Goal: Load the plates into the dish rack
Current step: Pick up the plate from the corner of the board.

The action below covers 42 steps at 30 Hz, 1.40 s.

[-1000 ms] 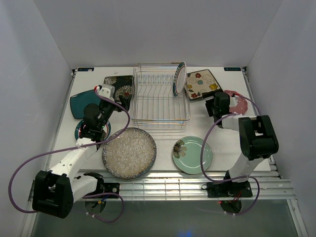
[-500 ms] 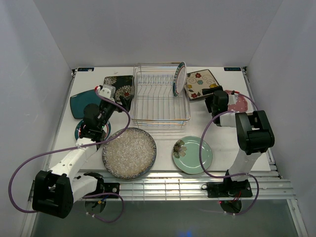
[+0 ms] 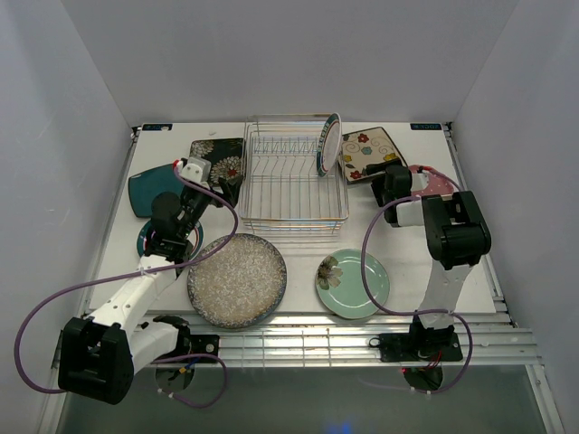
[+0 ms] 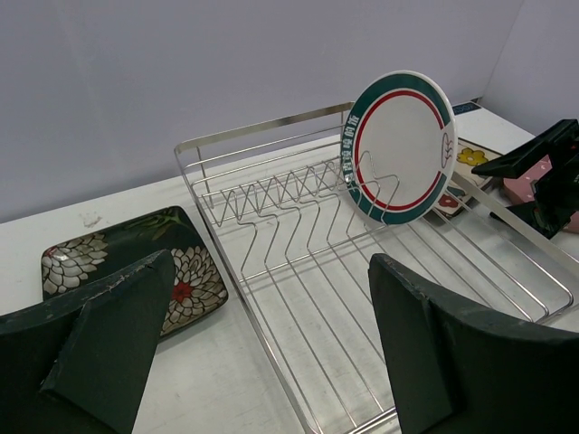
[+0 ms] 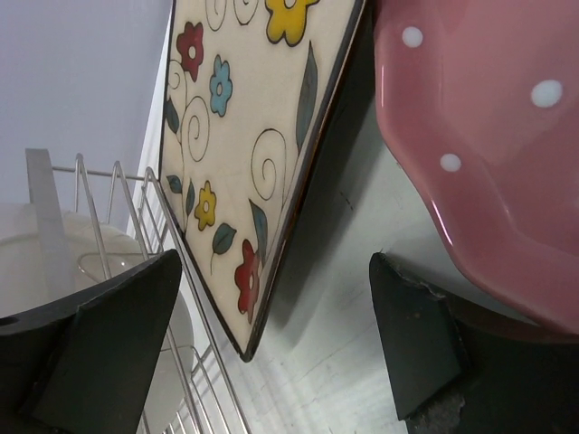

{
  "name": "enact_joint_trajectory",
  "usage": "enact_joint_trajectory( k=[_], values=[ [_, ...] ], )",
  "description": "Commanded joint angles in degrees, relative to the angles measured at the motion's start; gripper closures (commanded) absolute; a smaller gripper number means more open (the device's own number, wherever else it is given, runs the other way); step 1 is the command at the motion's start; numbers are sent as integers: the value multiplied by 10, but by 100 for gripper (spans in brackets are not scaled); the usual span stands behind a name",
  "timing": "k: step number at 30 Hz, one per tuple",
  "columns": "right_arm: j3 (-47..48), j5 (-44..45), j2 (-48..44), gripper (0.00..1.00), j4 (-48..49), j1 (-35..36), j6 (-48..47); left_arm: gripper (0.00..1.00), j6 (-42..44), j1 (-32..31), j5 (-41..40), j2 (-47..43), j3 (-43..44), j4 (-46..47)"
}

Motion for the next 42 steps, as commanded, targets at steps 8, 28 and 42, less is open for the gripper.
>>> enact_joint_trajectory(
  k=[8,28,42],
  values=[
    [52,21,45,22,26,3,3,2,8,0,13,-9,-1,10],
    [65,22,88,39,35,3,77,2,10,0,12,-3,1,10],
    [81,22,95,67,13,3,93,2,10,-1,8,-8,2,10]
  ],
)
